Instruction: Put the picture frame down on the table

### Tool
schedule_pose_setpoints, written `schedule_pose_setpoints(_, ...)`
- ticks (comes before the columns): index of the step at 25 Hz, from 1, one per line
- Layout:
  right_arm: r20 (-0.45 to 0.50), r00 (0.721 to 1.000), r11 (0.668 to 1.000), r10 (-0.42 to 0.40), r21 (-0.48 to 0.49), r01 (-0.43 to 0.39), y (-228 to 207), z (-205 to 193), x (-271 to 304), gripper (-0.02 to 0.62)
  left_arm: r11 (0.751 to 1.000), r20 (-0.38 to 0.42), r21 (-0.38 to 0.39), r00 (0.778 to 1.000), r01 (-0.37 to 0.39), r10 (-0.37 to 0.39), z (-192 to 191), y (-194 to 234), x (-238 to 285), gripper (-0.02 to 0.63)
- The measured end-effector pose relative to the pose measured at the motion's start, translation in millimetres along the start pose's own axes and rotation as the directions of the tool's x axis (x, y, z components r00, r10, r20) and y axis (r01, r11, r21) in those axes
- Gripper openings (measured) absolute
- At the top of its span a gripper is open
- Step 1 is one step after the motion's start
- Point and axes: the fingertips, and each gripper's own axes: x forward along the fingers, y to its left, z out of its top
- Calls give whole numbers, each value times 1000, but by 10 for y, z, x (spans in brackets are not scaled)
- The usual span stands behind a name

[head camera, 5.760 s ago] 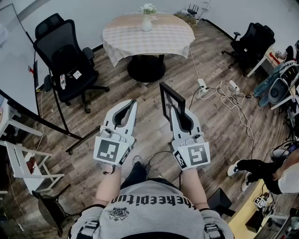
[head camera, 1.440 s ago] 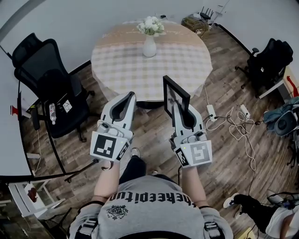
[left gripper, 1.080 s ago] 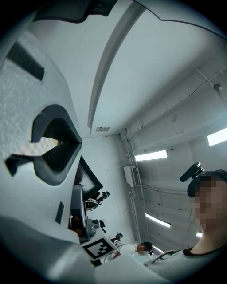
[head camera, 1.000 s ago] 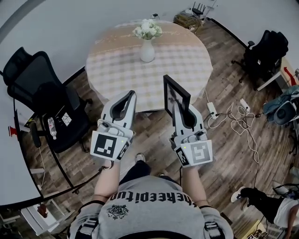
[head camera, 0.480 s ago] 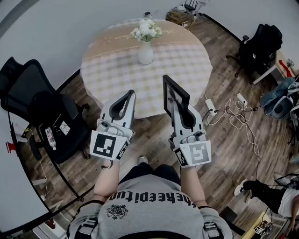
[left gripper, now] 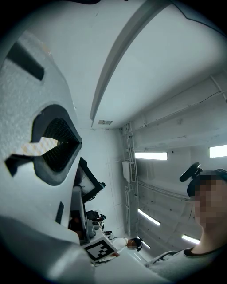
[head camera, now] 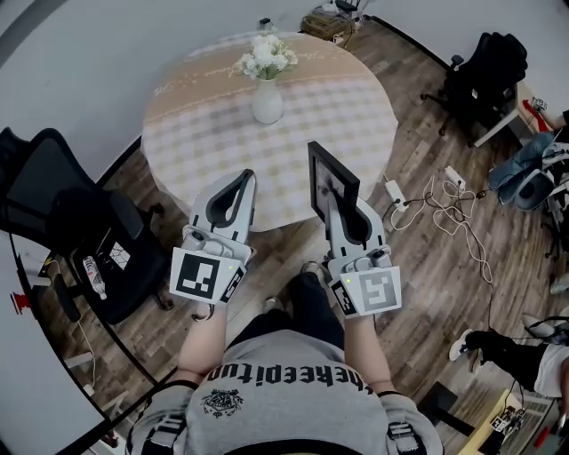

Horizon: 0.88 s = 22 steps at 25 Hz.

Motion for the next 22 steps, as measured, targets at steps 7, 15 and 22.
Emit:
schedule_pose_setpoints(7,-2,1000,1000,5,1,-5,-136,-25,241,18,1000,1,-2,1000,-2,2,-33,135,229,15)
schedule_pose_setpoints(15,-27,999,999,46,3,-46,-365,-112,652,18,999,-6,0,999,-38,38,-117,336,593,15)
schedule_pose_setpoints(22,-67,993,995,98,17,-97,-611,-314,993,20,996,-19,3,996,-90,90,-263,466,899,15)
